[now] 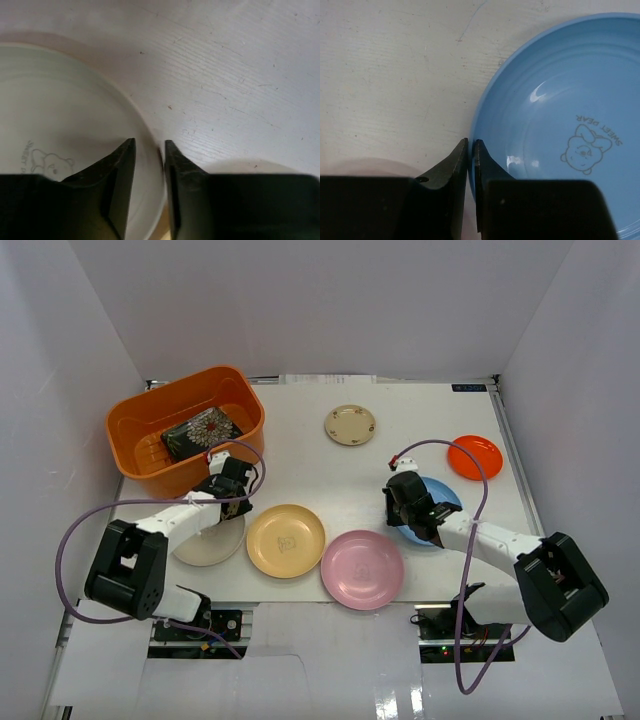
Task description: Place the plates into the plastic bin on the countertop
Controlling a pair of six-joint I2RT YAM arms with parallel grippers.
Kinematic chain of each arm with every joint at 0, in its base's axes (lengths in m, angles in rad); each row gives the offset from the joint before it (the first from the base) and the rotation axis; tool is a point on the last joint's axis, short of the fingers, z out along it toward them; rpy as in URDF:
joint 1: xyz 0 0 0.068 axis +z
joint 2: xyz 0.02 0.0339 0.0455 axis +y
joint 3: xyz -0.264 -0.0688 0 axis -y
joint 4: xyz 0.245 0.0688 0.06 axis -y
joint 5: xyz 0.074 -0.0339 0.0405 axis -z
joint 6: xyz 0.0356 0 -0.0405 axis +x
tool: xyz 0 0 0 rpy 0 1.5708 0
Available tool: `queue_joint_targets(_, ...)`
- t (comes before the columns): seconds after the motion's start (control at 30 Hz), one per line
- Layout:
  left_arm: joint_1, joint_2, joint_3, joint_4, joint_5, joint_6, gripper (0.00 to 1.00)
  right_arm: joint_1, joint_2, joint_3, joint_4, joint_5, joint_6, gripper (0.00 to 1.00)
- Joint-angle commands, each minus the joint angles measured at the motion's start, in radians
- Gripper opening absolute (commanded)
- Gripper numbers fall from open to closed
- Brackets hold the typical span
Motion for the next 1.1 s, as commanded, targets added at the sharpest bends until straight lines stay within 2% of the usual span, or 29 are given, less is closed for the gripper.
queue_joint_targets(0.0,-0.004,0.000,0.036,-0.005,-0.071,0.000,0.38,-0.001,-0.039,-0.010,0.076,-0.035,-0.012,0.09)
queue_joint_targets(0.07,-0.004,-0.008,0.037,-0.013,-0.077,0.000,0.27,-0.001,-0.059,-0.022,0.088,-0.058,-0.012,0.08)
queue_joint_targets(0.1,-0.006,-0.012,0.037,-0.019,-0.084,0.000,0.18,-0.001,-0.062,-0.024,0.098,-0.066,-0.012,0.08)
queue_joint_targets(0.2,-0.006,-0.029,0.033,-0.033,-0.097,-0.001,0.07,-0.001,-0.067,-0.022,0.098,-0.080,-0.019,0.08)
queue_joint_targets(0.23,-0.006,-0.034,0.036,-0.039,-0.102,-0.001,0.00,-0.001,-0.067,-0.021,0.098,-0.081,-0.019,0.08)
queue_joint_targets(0.43,-0.029,-0.097,0.079,-0.157,-0.084,0.012,0.00,-0.001,-0.092,-0.012,0.084,-0.086,-0.022,0.08)
queue_joint_targets(0.53,-0.055,-0.176,0.120,-0.234,-0.001,0.028,0.00,-0.001,-0.104,-0.010,0.067,-0.085,-0.022,0.08)
queue_joint_targets(0.63,-0.131,-0.251,0.198,-0.330,0.082,0.029,0.00,0.001,-0.124,-0.018,0.065,-0.086,-0.016,0.08)
queue_joint_targets(0.77,-0.237,-0.267,0.371,-0.494,0.073,0.014,0.00,0.007,-0.124,-0.027,0.069,-0.086,-0.010,0.08)
queue_joint_targets(0.83,-0.288,-0.255,0.493,-0.524,0.061,0.011,0.00,0.009,-0.119,-0.027,0.062,-0.088,-0.007,0.08)
queue_joint_targets(0.93,-0.296,-0.247,0.652,-0.518,0.051,0.058,0.00,0.013,-0.134,-0.036,0.061,-0.085,0.002,0.08)
queue_joint_targets(1.0,-0.296,-0.210,0.733,-0.510,-0.002,0.110,0.00,0.015,-0.144,-0.038,0.058,-0.086,0.005,0.08)
queue_joint_targets(1.07,-0.296,-0.134,0.859,-0.521,-0.132,0.199,0.00,0.018,-0.153,-0.036,0.053,-0.085,0.005,0.08)
